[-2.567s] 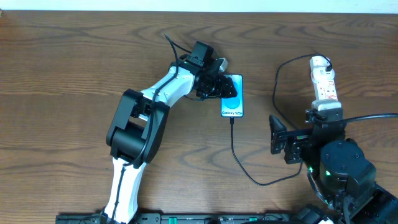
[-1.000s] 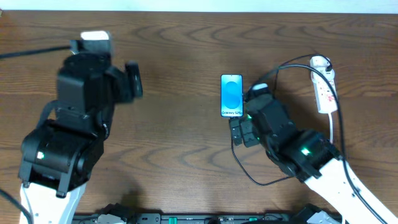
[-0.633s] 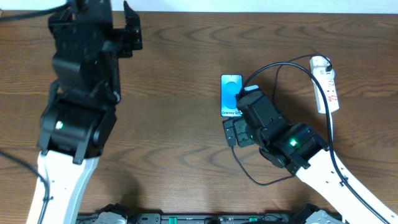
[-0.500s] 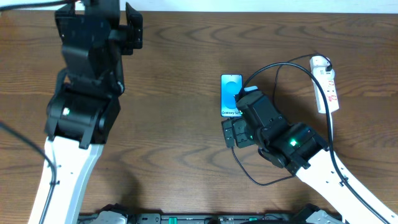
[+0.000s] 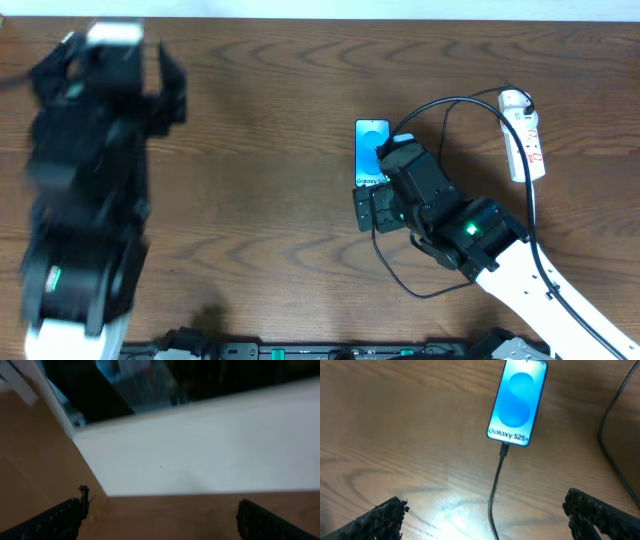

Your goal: Plug charger to phone and switch on socket

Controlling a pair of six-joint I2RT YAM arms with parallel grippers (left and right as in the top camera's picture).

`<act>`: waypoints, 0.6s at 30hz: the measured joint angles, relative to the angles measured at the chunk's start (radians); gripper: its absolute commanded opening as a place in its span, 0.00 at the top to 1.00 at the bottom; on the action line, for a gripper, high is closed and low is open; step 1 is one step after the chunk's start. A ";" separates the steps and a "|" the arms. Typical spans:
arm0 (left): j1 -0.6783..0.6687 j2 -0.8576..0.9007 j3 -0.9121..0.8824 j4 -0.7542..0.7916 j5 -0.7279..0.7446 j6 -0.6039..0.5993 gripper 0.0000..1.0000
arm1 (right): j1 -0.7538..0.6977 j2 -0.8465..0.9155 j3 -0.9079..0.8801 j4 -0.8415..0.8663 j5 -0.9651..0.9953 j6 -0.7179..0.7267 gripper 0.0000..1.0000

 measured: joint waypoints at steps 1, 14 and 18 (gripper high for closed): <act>0.016 -0.048 -0.020 0.008 0.026 0.001 0.02 | 0.000 0.000 0.000 0.008 0.000 0.007 0.01; 0.130 -0.520 -0.082 0.065 0.214 0.003 0.02 | 0.000 0.000 0.000 0.008 -0.005 0.065 0.01; 0.131 -0.604 -0.082 0.064 0.232 0.002 0.02 | 0.000 0.000 0.000 -0.026 -0.030 0.085 0.01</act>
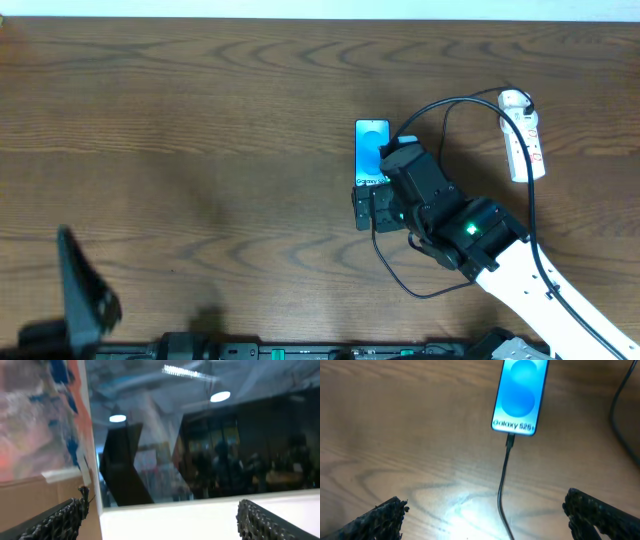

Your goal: Plug charger to phone and switch on socket

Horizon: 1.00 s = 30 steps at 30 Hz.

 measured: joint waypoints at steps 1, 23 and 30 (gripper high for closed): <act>0.000 -0.020 0.000 -0.002 0.008 0.000 0.02 | 0.000 0.000 0.000 -0.009 -0.008 0.008 0.01; -0.040 -0.354 -0.054 0.034 0.037 0.000 0.02 | 0.000 0.000 0.000 -0.105 -0.126 0.058 0.04; -0.032 -0.355 -0.110 0.088 0.041 0.000 0.02 | -0.001 0.000 0.000 -0.084 -0.011 0.084 0.59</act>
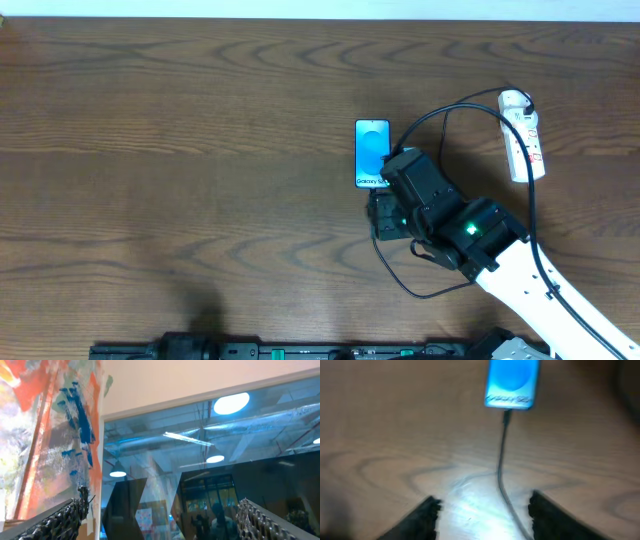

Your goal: Plug charger to phone and switch on socket

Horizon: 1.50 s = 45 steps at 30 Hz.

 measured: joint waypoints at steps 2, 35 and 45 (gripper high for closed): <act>0.001 0.000 -0.019 0.021 0.000 0.000 0.02 | -0.011 0.000 0.000 0.000 0.046 0.016 0.76; 0.051 0.000 -0.338 -0.544 0.000 0.000 0.02 | -0.917 0.114 0.102 -0.147 0.036 0.037 0.99; 0.051 0.000 -0.458 -0.628 0.000 -0.001 0.02 | -0.967 0.435 0.418 -0.258 0.022 0.036 0.99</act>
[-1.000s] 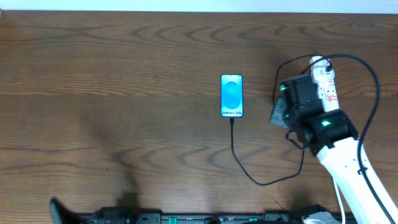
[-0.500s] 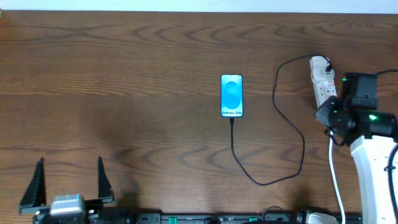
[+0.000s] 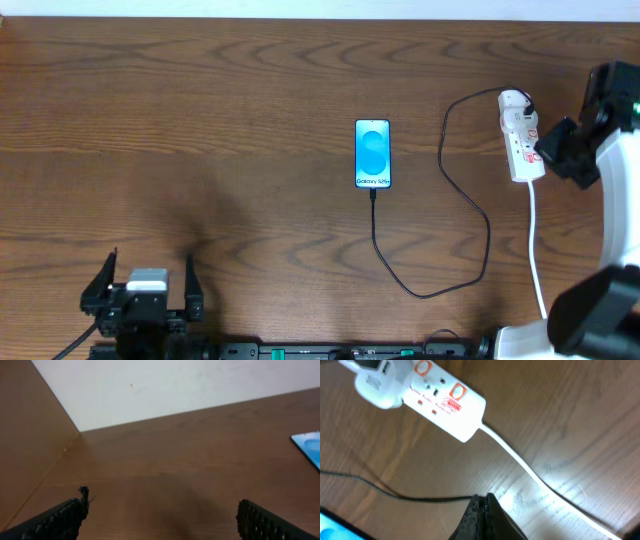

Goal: Plug charger to phone and switch on socket
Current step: 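Move the right gripper to the power strip's red switch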

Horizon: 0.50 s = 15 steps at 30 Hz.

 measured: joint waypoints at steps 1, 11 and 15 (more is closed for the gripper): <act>0.000 0.000 -0.009 0.000 0.000 -0.002 0.02 | -0.004 0.034 0.039 -0.018 0.000 0.000 0.99; 0.000 0.000 -0.031 -0.001 0.004 -0.006 0.02 | -0.037 0.285 0.345 -0.096 0.002 0.000 0.99; 0.000 0.000 -0.031 -0.001 0.004 -0.006 0.02 | -0.041 0.363 0.394 -0.094 0.001 0.000 0.99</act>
